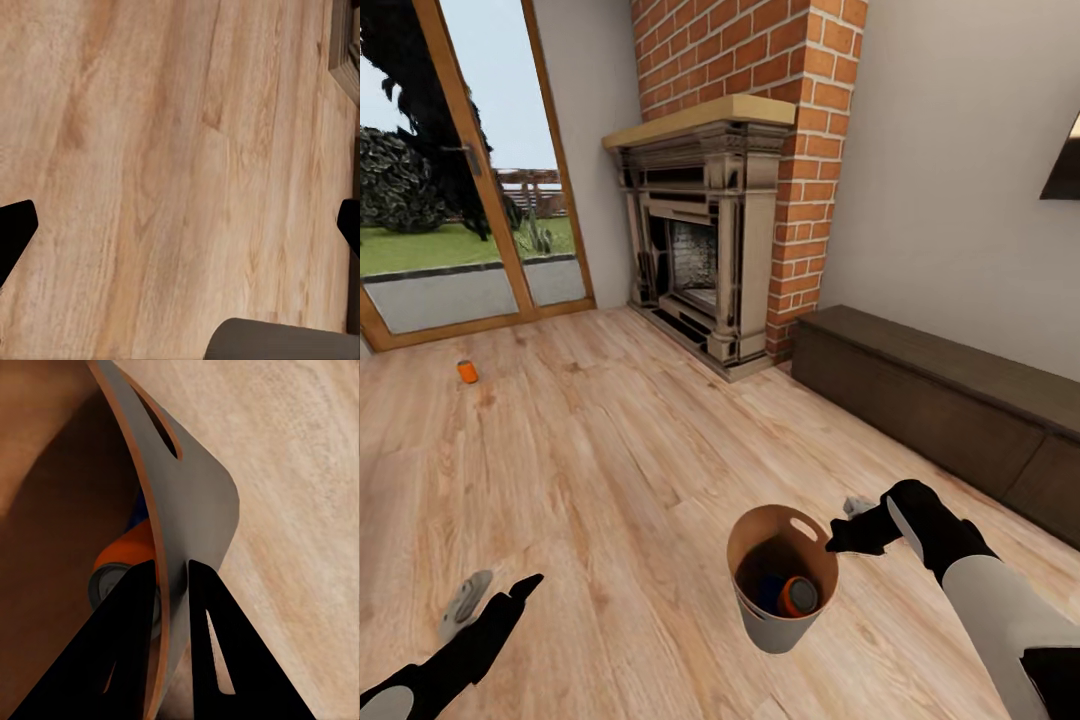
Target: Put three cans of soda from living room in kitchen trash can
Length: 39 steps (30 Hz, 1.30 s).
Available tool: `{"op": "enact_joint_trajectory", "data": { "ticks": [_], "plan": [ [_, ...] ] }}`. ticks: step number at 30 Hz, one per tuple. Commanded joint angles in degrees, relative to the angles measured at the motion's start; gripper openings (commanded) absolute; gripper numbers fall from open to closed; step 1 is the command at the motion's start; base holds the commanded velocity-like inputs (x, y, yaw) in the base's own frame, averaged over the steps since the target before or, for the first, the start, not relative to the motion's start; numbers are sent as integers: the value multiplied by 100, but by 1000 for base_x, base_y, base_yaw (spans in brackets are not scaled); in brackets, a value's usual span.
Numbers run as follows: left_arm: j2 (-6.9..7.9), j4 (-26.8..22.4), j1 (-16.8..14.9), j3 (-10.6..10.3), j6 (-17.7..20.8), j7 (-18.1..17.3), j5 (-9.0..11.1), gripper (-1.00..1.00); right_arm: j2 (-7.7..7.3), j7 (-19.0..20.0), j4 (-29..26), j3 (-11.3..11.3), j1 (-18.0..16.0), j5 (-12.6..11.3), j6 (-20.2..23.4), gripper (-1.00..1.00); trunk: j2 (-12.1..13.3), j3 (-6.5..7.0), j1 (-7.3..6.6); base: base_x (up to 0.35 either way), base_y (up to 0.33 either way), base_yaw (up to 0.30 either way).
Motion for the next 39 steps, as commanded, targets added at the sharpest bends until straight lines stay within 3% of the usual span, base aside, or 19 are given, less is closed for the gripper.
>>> {"op": "enact_joint_trajectory", "data": {
  "ticks": [1, 6, 12, 25, 30, 33, 39],
  "plan": [
    [0, 46, 0, -2, 0, -4, 1, 100, 2, 29, -13, -7, -2, -203, 53, -100, 0, 1, -1, 299, 182, 0],
    [-7, 187, -4, -51, -6, -8, -58, 100, 7, 22, -18, -10, -9, -181, 53, -100, 0, 1, -1, 299, 182, 7],
    [-15, 277, -50, -210, -7, -19, -383, 100, 6, 20, -18, -7, -11, -171, 53, -100, 0, 1, -1, 271, 160, 184],
    [-14, 251, -70, -233, 2, -29, -395, 100, 7, 20, -25, 3, 1, -160, 53, -100, 0, -9, -1, 156, 107, 274],
    [-9, 282, -71, -166, -7, -17, -417, 100, 6, 24, -27, 33, 6, -159, 53, -100, 0, -12, -1, 289, 202, 50],
    [-117, 420, -70, -191, -299, -14, -451, 100, 2, 20, -35, 40, 6, -159, 53, -100, 0, -12, -1, 301, 201, 4],
    [-111, 383, -70, -159, -325, -18, -446, 100, 2, 21, -36, 40, -2, -159, 53, -100, 0, -12, -1, 312, 165, 4]
  ]
}}
